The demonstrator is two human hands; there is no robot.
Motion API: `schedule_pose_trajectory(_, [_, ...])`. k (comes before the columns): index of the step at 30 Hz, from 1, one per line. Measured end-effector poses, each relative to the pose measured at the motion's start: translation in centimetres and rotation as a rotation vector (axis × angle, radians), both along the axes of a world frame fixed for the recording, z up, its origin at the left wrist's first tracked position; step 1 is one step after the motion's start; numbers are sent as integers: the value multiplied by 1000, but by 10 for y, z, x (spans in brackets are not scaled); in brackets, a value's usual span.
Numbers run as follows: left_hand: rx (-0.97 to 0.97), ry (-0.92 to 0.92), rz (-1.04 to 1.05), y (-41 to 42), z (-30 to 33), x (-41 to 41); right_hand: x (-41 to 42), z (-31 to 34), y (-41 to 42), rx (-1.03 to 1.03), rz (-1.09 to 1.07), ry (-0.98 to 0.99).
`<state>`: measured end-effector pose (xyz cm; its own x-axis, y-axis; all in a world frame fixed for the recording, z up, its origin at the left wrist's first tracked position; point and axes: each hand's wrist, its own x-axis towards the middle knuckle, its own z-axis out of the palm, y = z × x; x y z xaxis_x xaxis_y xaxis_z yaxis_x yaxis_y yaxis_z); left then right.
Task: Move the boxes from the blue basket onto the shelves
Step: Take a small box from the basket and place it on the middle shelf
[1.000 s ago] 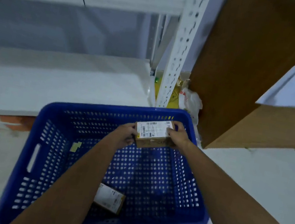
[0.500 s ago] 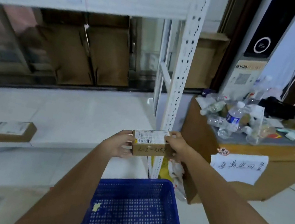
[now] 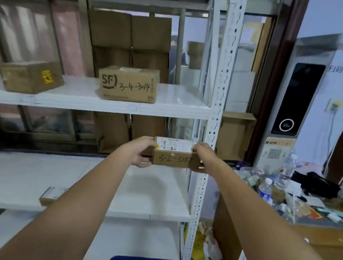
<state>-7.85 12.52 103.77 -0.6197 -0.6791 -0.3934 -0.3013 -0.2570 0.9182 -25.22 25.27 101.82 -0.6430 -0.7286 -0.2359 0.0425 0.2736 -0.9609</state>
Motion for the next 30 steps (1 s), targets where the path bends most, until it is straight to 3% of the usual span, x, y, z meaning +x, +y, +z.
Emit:
schedule_pose_trajectory(13, [-40,83,308,31,49,96,79,55,-8,-134,58,4])
schedule_pose_trajectory(20, [-62,166,491,-10,60,203,176,65,-75,-172,172,18])
schedule_pose_trajectory(30, [-112,119,609,-128,79,381,356,76,-211,-189,232,7])
